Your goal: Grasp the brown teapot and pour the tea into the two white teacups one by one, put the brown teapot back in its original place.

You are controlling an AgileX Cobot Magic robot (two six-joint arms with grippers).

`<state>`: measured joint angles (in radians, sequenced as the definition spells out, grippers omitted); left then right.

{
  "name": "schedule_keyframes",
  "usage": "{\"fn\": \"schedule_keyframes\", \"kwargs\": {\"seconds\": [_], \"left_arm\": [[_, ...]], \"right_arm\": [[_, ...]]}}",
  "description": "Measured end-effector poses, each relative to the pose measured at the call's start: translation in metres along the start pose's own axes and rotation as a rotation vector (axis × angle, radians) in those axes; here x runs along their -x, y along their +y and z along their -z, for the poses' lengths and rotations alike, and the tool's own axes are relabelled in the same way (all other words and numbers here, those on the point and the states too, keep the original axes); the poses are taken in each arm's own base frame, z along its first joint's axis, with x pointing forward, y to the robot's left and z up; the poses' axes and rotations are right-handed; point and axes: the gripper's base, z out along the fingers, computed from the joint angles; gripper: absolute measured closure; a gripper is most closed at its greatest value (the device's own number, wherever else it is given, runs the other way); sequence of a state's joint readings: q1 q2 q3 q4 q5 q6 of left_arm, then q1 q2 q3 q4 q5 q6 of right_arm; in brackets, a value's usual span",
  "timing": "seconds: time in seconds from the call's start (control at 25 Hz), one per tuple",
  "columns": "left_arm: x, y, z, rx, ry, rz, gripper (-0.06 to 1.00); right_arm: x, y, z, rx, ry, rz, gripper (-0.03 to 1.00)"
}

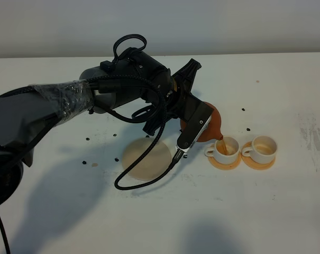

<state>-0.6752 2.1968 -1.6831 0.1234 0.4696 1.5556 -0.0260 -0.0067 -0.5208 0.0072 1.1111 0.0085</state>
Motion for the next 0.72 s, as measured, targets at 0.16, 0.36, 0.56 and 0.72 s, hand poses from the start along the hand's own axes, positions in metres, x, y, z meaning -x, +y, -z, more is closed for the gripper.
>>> {"fn": "schedule_keyframes", "kwargs": {"seconds": [0.16, 0.36, 0.56, 0.72], "left_arm": [[0.0003, 0.0011, 0.0000, 0.012, 0.000, -0.007, 0.86], [0.0003, 0.0018, 0.0000, 0.019, 0.000, -0.026, 0.86], [0.0007, 0.0021, 0.0001, 0.022, 0.001, -0.034, 0.86], [0.0007, 0.0036, 0.0001, 0.038, 0.002, -0.036, 0.86]], "right_arm": [[0.0000, 0.0000, 0.0000, 0.000, 0.000, 0.000, 0.74], [0.0000, 0.0000, 0.0000, 0.000, 0.000, 0.000, 0.74], [0.0000, 0.0000, 0.0000, 0.000, 0.000, 0.000, 0.74], [0.0000, 0.0000, 0.0000, 0.000, 0.000, 0.000, 0.74]]}}
